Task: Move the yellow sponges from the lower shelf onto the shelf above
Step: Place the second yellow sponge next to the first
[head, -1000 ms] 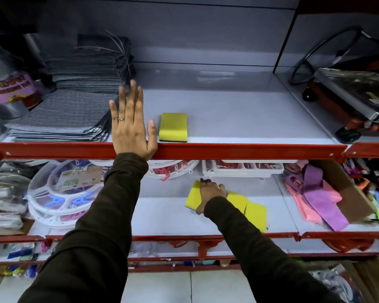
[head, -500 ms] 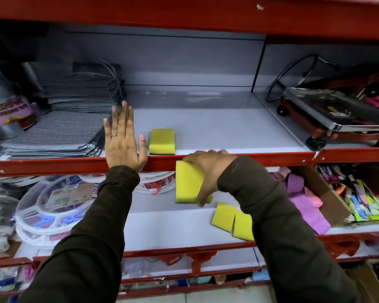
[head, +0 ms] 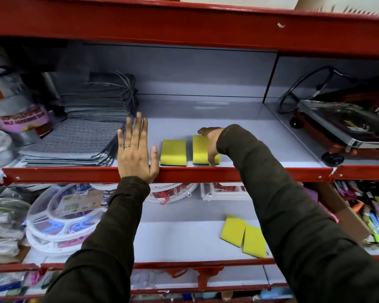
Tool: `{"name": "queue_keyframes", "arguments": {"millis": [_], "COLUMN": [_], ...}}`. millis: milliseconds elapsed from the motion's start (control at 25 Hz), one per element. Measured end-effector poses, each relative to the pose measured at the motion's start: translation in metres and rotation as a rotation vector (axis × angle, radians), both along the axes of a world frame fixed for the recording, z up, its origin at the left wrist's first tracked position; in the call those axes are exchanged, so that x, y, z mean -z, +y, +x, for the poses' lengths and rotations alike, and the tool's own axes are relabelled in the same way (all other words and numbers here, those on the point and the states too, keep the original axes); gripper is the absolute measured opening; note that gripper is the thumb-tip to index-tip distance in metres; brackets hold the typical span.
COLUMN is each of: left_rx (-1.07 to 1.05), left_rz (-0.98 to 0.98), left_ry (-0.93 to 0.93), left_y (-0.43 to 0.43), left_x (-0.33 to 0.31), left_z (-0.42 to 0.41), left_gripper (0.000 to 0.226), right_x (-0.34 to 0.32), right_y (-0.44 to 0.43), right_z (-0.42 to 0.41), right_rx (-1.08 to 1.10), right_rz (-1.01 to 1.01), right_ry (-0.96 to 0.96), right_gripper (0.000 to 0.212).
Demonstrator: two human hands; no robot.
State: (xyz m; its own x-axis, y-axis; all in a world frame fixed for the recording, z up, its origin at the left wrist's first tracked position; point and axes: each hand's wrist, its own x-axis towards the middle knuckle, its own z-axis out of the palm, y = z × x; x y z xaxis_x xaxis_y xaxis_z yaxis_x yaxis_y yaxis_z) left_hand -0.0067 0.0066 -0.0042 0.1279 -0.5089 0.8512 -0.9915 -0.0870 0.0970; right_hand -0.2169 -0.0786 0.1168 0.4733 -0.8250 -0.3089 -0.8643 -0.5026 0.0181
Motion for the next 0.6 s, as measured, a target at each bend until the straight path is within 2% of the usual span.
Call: {"name": "queue_keyframes", "arguments": {"millis": [80, 160, 320, 360, 440, 520, 600], "left_rx": [-0.005, -0.007, -0.016, -0.022, -0.029, -0.028, -0.028], "left_rz": [0.000, 0.005, 0.011, 0.014, 0.027, 0.037, 0.043], "left_ry": [-0.004, -0.006, -0.020, -0.021, -0.011, -0.002, -0.003], "left_y": [0.000, 0.000, 0.001, 0.001, 0.001, 0.001, 0.001], "left_x": [0.000, 0.001, 0.002, 0.002, 0.002, 0.002, 0.002], "left_z": [0.000, 0.000, -0.002, -0.002, -0.002, -0.002, -0.002], "left_gripper": [0.073, 0.074, 0.073, 0.073, 0.075, 0.077, 0.077], "right_x": [0.006, 0.004, -0.007, -0.004, 0.018, 0.058, 0.109], "right_y": [-0.002, 0.004, 0.038, 0.048, 0.068, 0.076, 0.070], "right_z": [0.006, 0.000, -0.038, -0.048, -0.067, -0.080, -0.090], "right_rx": [-0.030, -0.041, -0.053, -0.076, -0.094, -0.042, 0.074], "right_rz": [0.063, 0.057, -0.103, -0.067, 0.188, 0.443, 0.542], "right_ry": [0.006, -0.073, -0.475, -0.588, -0.708, -0.570, -0.314], "right_gripper": [0.112, 0.105, 0.080, 0.068, 0.050, 0.049, 0.060]}}
